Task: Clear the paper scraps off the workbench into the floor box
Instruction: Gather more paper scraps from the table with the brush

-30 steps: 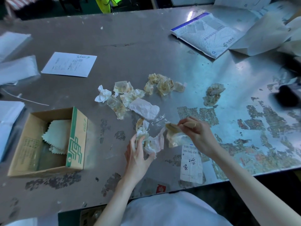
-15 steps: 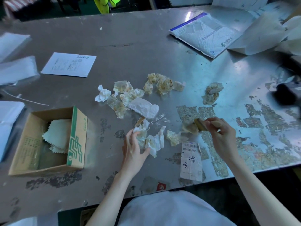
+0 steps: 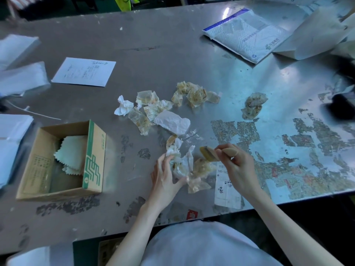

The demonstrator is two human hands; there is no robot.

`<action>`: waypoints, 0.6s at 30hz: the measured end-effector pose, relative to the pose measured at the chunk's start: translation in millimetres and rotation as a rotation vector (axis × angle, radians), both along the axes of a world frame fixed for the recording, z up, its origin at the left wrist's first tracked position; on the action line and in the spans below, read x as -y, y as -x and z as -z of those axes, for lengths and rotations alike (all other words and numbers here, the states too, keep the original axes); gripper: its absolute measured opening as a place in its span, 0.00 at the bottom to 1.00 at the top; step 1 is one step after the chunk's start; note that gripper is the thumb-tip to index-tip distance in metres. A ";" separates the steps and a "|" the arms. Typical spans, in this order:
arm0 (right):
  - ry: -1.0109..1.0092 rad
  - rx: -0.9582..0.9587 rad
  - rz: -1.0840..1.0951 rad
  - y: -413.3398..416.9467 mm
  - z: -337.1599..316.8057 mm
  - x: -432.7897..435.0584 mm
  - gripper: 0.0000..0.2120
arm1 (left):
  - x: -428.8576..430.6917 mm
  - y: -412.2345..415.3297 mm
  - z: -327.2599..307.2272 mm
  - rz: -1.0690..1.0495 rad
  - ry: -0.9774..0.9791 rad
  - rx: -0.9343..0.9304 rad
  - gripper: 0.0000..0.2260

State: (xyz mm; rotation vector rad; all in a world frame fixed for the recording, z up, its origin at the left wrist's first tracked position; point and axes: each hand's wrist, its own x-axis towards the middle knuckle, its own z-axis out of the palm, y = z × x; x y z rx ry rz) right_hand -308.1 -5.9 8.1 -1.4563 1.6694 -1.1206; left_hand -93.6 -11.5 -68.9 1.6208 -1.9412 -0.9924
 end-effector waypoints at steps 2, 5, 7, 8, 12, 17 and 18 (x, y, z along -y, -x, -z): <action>0.011 -0.004 0.044 6.1 -2.0 1.9 0.08 | -0.1 -0.2 -3.3 -0.007 0.026 -0.032 0.29; 0.043 0.006 0.110 15.3 -6.7 1.2 0.13 | 3.7 -2.2 -6.2 -0.028 0.061 -0.084 0.28; 0.034 0.003 0.141 18.7 -9.4 -1.7 0.10 | 8.1 -3.7 -6.2 -0.051 0.082 -0.076 0.30; 0.020 -0.022 0.150 20.1 -10.0 -4.0 0.10 | 10.6 -3.8 -6.5 -0.055 0.071 -0.078 0.31; -0.055 -0.177 0.164 21.3 -5.2 -13.4 0.16 | 21.3 -3.7 -8.7 0.021 0.014 -0.104 0.36; -0.142 -0.204 0.148 8.6 1.3 -20.7 0.22 | 24.7 -3.9 -3.7 0.210 0.020 0.144 0.46; -0.144 -0.195 0.153 5.4 2.6 -21.5 0.21 | 22.6 -4.1 -1.7 0.250 0.041 0.191 0.47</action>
